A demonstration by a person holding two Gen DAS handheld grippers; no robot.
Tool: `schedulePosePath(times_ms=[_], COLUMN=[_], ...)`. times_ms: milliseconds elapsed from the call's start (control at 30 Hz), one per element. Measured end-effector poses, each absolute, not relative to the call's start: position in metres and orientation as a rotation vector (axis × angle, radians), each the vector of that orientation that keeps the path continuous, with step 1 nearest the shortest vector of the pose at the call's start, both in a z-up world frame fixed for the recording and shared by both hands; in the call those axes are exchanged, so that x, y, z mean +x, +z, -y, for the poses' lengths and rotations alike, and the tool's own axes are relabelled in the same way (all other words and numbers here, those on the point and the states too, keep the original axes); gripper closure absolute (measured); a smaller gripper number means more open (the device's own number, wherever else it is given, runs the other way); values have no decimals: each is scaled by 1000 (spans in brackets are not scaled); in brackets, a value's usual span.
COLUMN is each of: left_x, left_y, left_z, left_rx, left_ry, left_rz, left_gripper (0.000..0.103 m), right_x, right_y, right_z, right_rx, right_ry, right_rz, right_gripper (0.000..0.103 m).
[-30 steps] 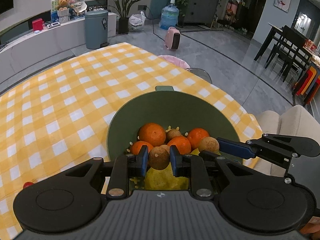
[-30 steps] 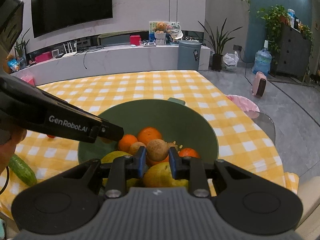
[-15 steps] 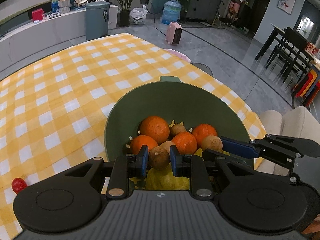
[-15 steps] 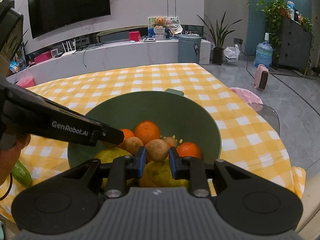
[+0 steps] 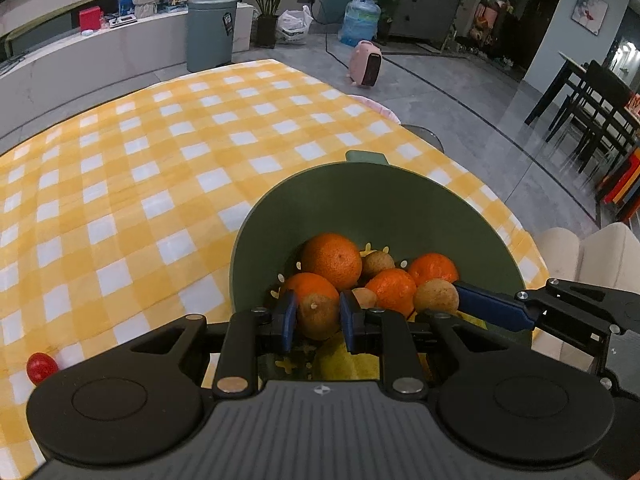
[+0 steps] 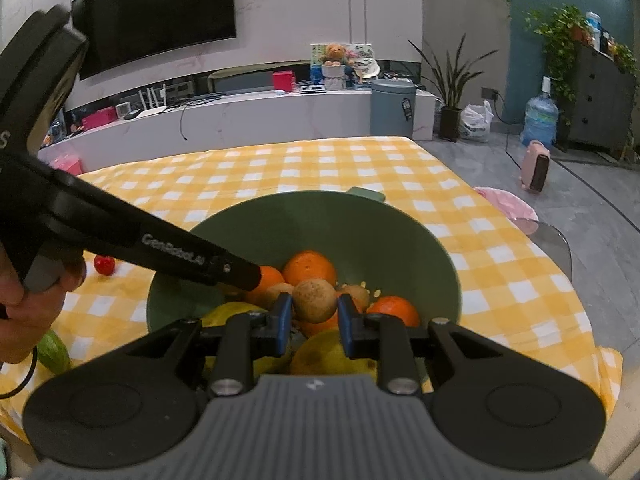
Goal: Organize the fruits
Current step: 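Open both grippers to drop the brown fruits and pull back, then move both grippers toward the green cucumber on the tablecloth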
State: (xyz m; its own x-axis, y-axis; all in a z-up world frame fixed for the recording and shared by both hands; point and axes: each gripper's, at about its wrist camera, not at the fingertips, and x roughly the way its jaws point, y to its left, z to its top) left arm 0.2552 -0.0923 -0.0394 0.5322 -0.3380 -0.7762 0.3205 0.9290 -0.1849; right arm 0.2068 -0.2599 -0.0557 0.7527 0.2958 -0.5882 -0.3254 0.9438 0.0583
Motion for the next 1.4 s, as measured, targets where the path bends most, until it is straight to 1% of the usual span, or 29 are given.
schedulePosePath(times_ms=[67, 133, 167, 233, 500, 900, 1033, 1067, 1100, 1133, 1167, 1200, 1267, 1400], left_x=[255, 254, 254, 253, 236, 206, 190, 185, 180, 175, 169, 165, 155, 136], left_y=[-40, -39, -38, -36, -11, 5, 15, 19, 22, 24, 26, 27, 28, 21], left_z=[93, 92, 92, 88, 66, 31, 23, 21, 18, 16, 13, 10, 3, -10], left_rx=[-12, -18, -31, -48, -84, -114, -81, -66, -50, -33, -12, 7, 46, 140], left_ry=[-391, -394, -399, -401, -374, -291, -288, -289, -288, -284, -279, -274, -266, -249], left_rz=[-931, -931, -932, -928, -849, -837, -797, -779, -765, -754, -745, -744, -755, -804], left_gripper=[74, 67, 64, 54, 53, 52, 52, 51, 48, 45, 45, 44, 44, 44], right_x=[207, 208, 208, 209, 210, 207, 194, 189, 185, 180, 175, 170, 161, 143], right_y=[-57, -57, -58, -58, -61, -61, -53, -50, -47, -44, -40, -37, -31, -25], right_z=[260, 260, 260, 261, 258, 255, 256, 256, 256, 257, 256, 255, 251, 232], right_rx=[-47, -43, -42, -40, -45, -59, -55, -51, -42, -31, -17, -3, 16, 21], right_ry=[344, 346, 348, 349, 355, 341, 331, 329, 326, 325, 327, 333, 348, 405], right_rz=[-636, -639, -640, -640, -641, -632, -596, -586, -574, -561, -546, -533, -519, -519], right_gripper=[82, 82, 82, 82, 82, 81, 81, 78, 73, 65, 61, 60, 54, 49])
